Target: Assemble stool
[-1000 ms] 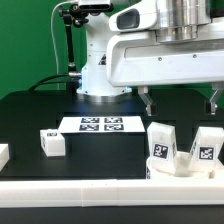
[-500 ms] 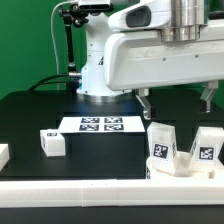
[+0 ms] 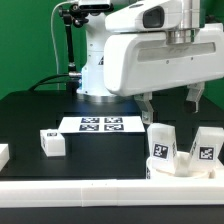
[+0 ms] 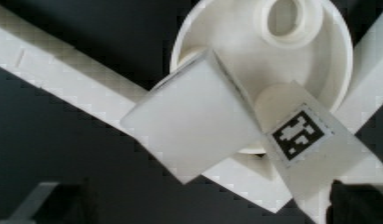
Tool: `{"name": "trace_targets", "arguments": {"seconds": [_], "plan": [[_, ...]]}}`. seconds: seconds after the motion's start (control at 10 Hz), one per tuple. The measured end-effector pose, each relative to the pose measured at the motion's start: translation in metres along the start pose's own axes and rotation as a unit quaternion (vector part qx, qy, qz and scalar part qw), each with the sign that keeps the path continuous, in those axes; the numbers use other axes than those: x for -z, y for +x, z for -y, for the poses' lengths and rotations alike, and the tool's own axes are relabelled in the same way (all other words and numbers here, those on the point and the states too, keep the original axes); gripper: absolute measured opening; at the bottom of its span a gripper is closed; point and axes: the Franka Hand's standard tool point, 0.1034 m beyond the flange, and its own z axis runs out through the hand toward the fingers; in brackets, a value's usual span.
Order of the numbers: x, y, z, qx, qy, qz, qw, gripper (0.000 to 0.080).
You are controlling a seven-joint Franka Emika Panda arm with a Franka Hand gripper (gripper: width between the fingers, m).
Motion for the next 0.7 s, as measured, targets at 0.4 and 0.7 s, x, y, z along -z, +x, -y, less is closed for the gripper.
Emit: {"name": "trace_targets", "arguments": {"seconds": [0.4, 0.7], "plan": [[-0.013, -0.006, 0.0, 0.143, -0.009, 0.017, 0.989, 0.0648], [-0.023, -0.009, 0.002, 0.144, -0.006, 0.022, 0.989, 0.0648]]}}
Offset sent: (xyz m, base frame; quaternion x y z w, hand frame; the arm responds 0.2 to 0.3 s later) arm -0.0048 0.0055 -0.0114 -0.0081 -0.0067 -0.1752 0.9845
